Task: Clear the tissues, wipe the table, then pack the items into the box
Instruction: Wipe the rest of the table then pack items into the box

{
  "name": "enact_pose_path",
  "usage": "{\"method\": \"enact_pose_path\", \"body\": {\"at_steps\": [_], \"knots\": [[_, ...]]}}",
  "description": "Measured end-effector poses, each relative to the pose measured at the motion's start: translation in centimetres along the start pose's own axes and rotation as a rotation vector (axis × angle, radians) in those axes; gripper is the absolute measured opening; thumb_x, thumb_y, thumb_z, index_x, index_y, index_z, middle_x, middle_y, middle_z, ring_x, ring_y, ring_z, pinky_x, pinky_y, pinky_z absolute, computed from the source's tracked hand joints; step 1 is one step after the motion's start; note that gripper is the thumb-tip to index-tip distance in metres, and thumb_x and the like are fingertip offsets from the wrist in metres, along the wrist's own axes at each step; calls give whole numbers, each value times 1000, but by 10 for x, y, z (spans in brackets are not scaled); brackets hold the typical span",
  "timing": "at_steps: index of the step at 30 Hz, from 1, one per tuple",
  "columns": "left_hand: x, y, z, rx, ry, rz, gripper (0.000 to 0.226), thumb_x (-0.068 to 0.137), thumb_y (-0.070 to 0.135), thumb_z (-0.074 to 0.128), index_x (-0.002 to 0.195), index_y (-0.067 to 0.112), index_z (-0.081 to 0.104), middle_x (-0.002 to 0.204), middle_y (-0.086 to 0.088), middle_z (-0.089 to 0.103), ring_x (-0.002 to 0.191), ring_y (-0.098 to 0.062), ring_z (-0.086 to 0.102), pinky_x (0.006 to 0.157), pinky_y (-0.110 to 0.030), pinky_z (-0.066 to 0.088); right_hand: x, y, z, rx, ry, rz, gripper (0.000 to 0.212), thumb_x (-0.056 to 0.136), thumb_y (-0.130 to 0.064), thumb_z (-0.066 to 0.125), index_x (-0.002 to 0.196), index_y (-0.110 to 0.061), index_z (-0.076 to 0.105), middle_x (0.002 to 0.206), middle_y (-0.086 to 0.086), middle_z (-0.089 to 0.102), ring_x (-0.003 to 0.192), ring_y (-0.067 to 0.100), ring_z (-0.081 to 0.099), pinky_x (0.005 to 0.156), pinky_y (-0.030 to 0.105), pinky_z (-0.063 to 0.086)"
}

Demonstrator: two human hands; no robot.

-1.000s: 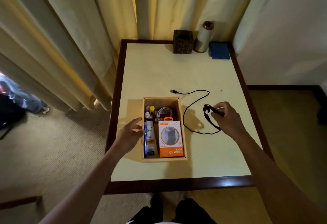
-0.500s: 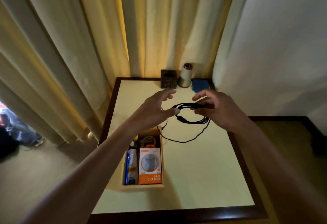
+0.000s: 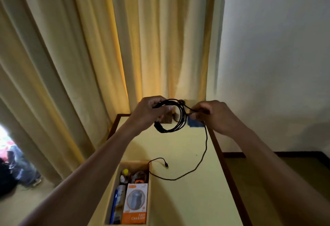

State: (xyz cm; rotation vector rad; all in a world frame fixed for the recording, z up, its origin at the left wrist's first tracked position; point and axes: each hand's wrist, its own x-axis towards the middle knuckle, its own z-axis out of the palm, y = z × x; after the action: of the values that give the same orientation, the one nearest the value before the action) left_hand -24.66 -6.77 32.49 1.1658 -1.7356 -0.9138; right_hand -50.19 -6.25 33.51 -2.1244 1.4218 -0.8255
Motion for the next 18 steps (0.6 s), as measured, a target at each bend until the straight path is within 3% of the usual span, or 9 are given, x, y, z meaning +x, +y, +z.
{"method": "enact_pose_path", "body": {"at_steps": [3, 6, 8, 12, 15, 18], "knots": [[4, 4, -8, -12, -31, -97, 13, 93, 30, 77, 101, 19, 76, 70, 10, 64, 66, -8, 59, 65, -26, 48, 0, -4, -18, 29, 62, -41, 10, 97, -29, 69, 91, -32, 76, 73, -29, 69, 73, -9, 65, 65, 5, 43], [8, 2, -12, -348, -57, -257, 29, 100, 33, 66, 115, 9, 71, 75, 0, 57, 73, -19, 56, 71, -31, 44, -3, -7, -28, 152, 112, -87, 11, 94, -31, 71, 89, -39, 75, 83, -25, 74, 82, -6, 68, 71, 6, 46], [13, 2, -12, -514, 62, -287, 23, 102, 26, 62, 112, 7, 70, 79, -3, 54, 71, -20, 59, 80, -38, 47, -8, -7, -32, 226, 101, -100, 12, 92, -29, 72, 92, -41, 75, 87, -26, 75, 83, -7, 67, 72, 6, 45], [20, 10, -15, -716, 216, -244, 14, 105, 15, 57, 109, 4, 64, 79, -6, 56, 70, -19, 61, 80, -37, 54, -23, 5, -22, 190, -76, -83, 18, 89, -46, 69, 104, -41, 78, 99, -24, 76, 86, -10, 65, 75, 11, 46], [21, 26, -12, -750, 199, -157, 14, 107, 14, 52, 111, 4, 61, 75, -4, 51, 69, -17, 53, 78, -34, 53, -29, 14, -5, 39, -245, -136, 21, 96, -46, 63, 107, -36, 78, 99, -24, 74, 90, -5, 66, 76, 14, 46], [20, 42, 1, -632, 136, -76, 13, 109, 13, 48, 109, 5, 58, 72, -3, 44, 65, -16, 46, 72, -32, 48, -30, 19, 8, 63, -438, -105, 34, 102, -48, 55, 121, -26, 71, 105, -15, 76, 100, 0, 68, 90, 23, 50]]}}
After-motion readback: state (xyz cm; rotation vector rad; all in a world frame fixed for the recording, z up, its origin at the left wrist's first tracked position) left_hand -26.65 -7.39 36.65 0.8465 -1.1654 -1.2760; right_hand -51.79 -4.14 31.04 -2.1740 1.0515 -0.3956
